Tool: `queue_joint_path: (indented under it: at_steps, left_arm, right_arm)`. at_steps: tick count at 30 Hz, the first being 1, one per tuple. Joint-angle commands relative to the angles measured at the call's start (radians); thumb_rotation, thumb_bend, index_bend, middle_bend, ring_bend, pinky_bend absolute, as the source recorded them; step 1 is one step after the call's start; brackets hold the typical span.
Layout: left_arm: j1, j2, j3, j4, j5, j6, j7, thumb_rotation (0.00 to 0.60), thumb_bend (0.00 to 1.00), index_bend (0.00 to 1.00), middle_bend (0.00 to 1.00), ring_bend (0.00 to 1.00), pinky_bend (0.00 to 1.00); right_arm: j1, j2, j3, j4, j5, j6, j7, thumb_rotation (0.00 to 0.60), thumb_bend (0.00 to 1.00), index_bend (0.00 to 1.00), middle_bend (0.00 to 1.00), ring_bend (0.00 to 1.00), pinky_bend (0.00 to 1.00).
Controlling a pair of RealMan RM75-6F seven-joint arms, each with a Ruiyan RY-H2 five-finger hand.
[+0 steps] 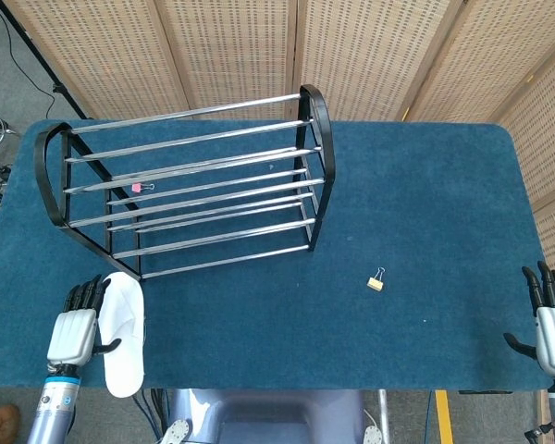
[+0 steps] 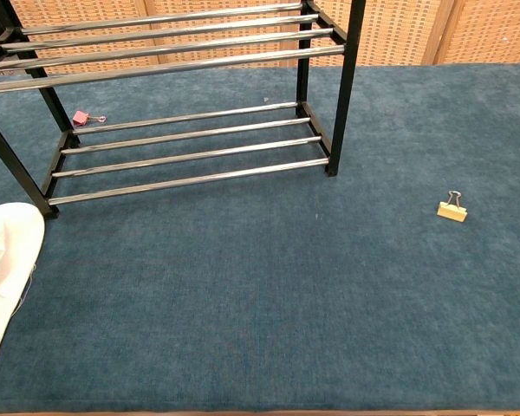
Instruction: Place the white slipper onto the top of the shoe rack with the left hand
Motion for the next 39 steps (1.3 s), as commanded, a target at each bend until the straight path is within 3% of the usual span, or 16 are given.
queue_joint_path:
  at_steps: [1, 10, 17, 28, 34, 39]
  left_arm:
    - [-0.001, -0.032, -0.024, 0.018, -0.016, -0.001, -0.007, 0.6, 0.0, 0.09, 0.0, 0.01, 0.06]
    - [-0.004, -0.088, -0.053, 0.059, -0.031, 0.003, 0.02, 0.6, 0.05, 0.14, 0.03, 0.07, 0.2]
    - [-0.005, -0.11, -0.064, 0.086, -0.035, 0.005, 0.035, 0.6, 0.17, 0.21, 0.15, 0.15, 0.29]
    - [0.004, -0.138, -0.067, 0.148, -0.01, 0.027, 0.017, 0.6, 0.24, 0.41, 0.36, 0.26, 0.38]
    - [0.001, -0.143, -0.067, 0.161, 0.011, 0.026, -0.011, 0.6, 0.39, 0.49, 0.42, 0.31, 0.44]
    - [0.005, -0.137, -0.051, 0.172, 0.053, 0.037, -0.063, 0.6, 0.5, 0.62, 0.52, 0.39, 0.51]
  right_arm:
    - [0.001, 0.001, -0.002, -0.002, 0.001, -0.006, -0.002, 0.6, 0.0, 0.0, 0.0, 0.0, 0.0]
    - [0.004, 0.001, -0.004, -0.004, 0.004, -0.016, -0.003, 0.6, 0.0, 0.0, 0.0, 0.0, 0.0]
    - [0.005, 0.003, -0.005, -0.006, 0.005, -0.018, 0.002, 0.6, 0.0, 0.0, 0.0, 0.0, 0.0]
    - [0.007, 0.004, -0.008, -0.008, 0.007, -0.028, 0.002, 0.6, 0.0, 0.0, 0.0, 0.0, 0.0]
    - [0.008, 0.008, -0.01, -0.012, 0.008, -0.034, 0.011, 0.6, 0.0, 0.0, 0.0, 0.0, 0.0]
    - [0.01, 0.008, -0.011, -0.012, 0.01, -0.039, 0.01, 0.6, 0.0, 0.0, 0.0, 0.0, 0.0]
